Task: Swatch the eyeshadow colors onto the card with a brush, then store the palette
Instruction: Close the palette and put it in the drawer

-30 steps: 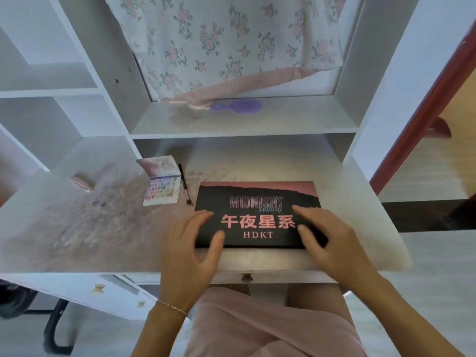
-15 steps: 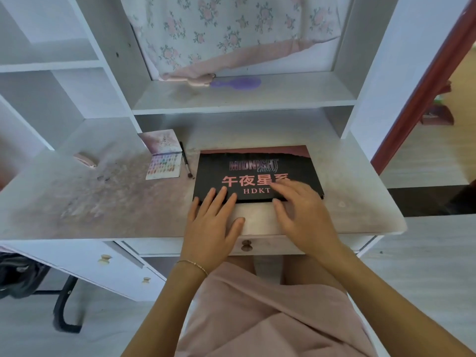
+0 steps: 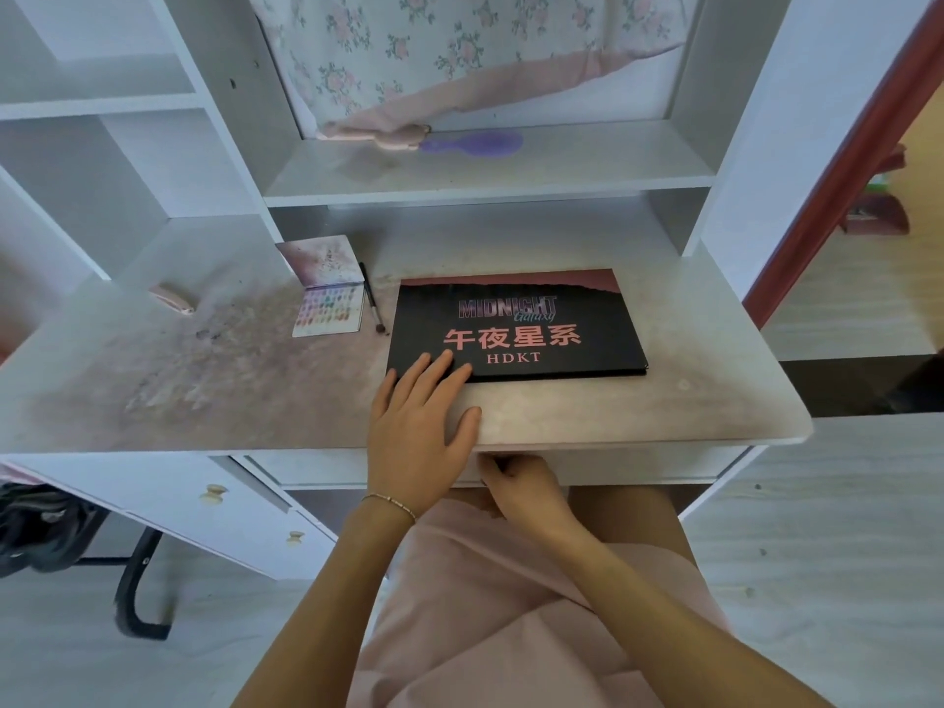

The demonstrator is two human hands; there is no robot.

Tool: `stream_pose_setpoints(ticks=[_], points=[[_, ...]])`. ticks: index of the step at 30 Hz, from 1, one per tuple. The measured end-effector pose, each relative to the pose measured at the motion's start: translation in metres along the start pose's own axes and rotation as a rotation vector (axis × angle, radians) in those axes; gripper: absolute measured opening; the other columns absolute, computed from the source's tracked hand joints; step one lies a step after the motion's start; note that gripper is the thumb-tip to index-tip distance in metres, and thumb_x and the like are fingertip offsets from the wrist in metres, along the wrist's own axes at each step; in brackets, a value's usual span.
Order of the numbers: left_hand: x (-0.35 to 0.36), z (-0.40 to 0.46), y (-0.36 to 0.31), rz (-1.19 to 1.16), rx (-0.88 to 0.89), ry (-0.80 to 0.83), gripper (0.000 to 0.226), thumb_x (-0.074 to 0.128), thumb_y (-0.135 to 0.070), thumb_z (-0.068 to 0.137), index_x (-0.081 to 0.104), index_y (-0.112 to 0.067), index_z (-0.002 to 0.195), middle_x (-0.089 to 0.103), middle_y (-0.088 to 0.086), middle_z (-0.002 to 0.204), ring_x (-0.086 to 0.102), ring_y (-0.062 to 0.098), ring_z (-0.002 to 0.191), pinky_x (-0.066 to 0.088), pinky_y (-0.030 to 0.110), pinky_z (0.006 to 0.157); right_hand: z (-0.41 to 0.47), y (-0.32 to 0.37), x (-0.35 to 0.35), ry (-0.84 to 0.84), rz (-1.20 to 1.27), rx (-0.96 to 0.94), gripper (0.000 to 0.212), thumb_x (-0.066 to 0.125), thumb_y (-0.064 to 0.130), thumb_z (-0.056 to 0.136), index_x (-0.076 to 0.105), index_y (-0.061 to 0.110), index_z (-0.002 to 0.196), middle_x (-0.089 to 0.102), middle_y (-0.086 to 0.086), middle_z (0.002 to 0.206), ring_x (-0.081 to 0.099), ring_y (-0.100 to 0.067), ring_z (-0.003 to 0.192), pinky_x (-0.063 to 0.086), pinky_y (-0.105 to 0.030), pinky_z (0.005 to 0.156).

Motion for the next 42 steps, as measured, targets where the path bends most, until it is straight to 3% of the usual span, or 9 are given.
stream_pose_setpoints(ticks=[8, 16, 20, 24, 27, 30, 34, 39, 42], points=[[0.002, 0.001, 0.004, -0.002, 0.001, 0.019, 0.044, 0.05, -0.034, 0.092, 0.045, -0.023, 0.134, 0.039, -0.002, 0.145, 0.026, 0.015, 0.139, 0.006, 0.031, 0.115, -0.02, -0.01, -0.001, -0.082, -0.027, 0.046, 0.042, 0.048, 0.037, 0.084, 0.064, 0.015, 0.051, 0.067, 0.003, 0.051, 0.062, -0.01, 0.05, 0.052, -0.031, 0.064], [0.004, 0.002, 0.004, 0.012, 0.004, 0.033, 0.046, 0.047, -0.035, 0.092, 0.042, -0.023, 0.136, 0.037, -0.001, 0.147, 0.023, 0.016, 0.14, 0.007, 0.034, 0.115, -0.077, -0.019, 0.001, 0.145, -0.308, 0.028, 0.043, 0.046, 0.041, 0.088, 0.062, 0.013, 0.06, 0.07, 0.004, 0.062, 0.062, -0.002, 0.061, 0.05, -0.025, 0.07], [0.004, 0.002, 0.004, 0.013, 0.004, 0.042, 0.046, 0.045, -0.035, 0.093, 0.041, -0.022, 0.137, 0.036, -0.001, 0.148, 0.022, 0.016, 0.14, 0.007, 0.035, 0.116, -0.09, 0.006, -0.02, 0.074, -0.526, -0.155, 0.04, 0.043, 0.051, 0.087, 0.068, 0.02, 0.091, 0.071, 0.008, 0.085, 0.061, -0.009, 0.085, 0.049, -0.029, 0.075], [0.004, 0.002, 0.004, 0.019, 0.003, 0.033, 0.046, 0.045, -0.035, 0.093, 0.041, -0.023, 0.137, 0.036, -0.001, 0.148, 0.022, 0.016, 0.14, 0.007, 0.035, 0.116, -0.106, 0.037, -0.049, -0.033, -0.308, -0.433, 0.019, 0.052, 0.032, 0.087, 0.069, 0.025, 0.092, 0.068, 0.012, 0.082, 0.06, -0.004, 0.075, 0.051, -0.031, 0.072], [0.005, 0.002, 0.004, 0.03, -0.001, 0.025, 0.046, 0.045, -0.035, 0.093, 0.04, -0.023, 0.137, 0.036, -0.001, 0.148, 0.022, 0.016, 0.14, 0.006, 0.034, 0.115, -0.11, 0.063, -0.066, -0.239, -0.67, -0.794, 0.029, 0.051, 0.035, 0.084, 0.067, 0.018, 0.101, 0.066, 0.005, 0.089, 0.058, -0.013, 0.083, 0.048, -0.03, 0.071], [0.004, 0.002, 0.003, 0.033, 0.004, 0.018, 0.046, 0.045, -0.035, 0.093, 0.041, -0.022, 0.137, 0.036, -0.001, 0.147, 0.023, 0.017, 0.14, 0.007, 0.034, 0.115, -0.089, 0.051, -0.054, 0.063, -0.972, -0.721, 0.037, 0.045, 0.043, 0.091, 0.058, 0.021, 0.117, 0.06, 0.003, 0.106, 0.053, -0.017, 0.098, 0.039, -0.032, 0.084], [0.004, 0.002, 0.003, 0.034, 0.009, 0.02, 0.045, 0.045, -0.034, 0.093, 0.041, -0.022, 0.137, 0.036, 0.0, 0.147, 0.023, 0.017, 0.14, 0.007, 0.035, 0.116, -0.078, 0.042, -0.047, 0.087, -0.962, -0.763, 0.028, 0.039, 0.035, 0.096, 0.057, 0.017, 0.106, 0.058, 0.002, 0.099, 0.055, -0.017, 0.089, 0.037, -0.026, 0.07], [0.004, 0.002, 0.004, 0.028, 0.013, 0.052, 0.046, 0.044, -0.035, 0.094, 0.039, -0.023, 0.138, 0.033, -0.001, 0.149, 0.02, 0.016, 0.141, 0.005, 0.034, 0.116, -0.092, 0.045, -0.045, 0.042, -1.0, -0.863, 0.011, 0.059, 0.025, 0.083, 0.064, 0.015, 0.081, 0.06, 0.002, 0.071, 0.057, -0.016, 0.06, 0.038, -0.023, 0.05], [0.003, 0.002, 0.005, 0.009, 0.022, 0.069, 0.047, 0.044, -0.035, 0.093, 0.039, -0.023, 0.138, 0.033, -0.001, 0.149, 0.019, 0.016, 0.141, 0.005, 0.035, 0.116, -0.111, 0.035, -0.044, 0.079, -0.996, -0.905, 0.018, 0.049, 0.03, 0.084, 0.063, 0.02, 0.079, 0.058, 0.009, 0.069, 0.056, -0.01, 0.057, 0.04, -0.021, 0.047]])
Point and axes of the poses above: each hand's wrist, its own z-axis towards the middle knuckle, its own x-axis out of the palm, y = z × x, the point moved 6 cm from there along z, towards the middle knuckle
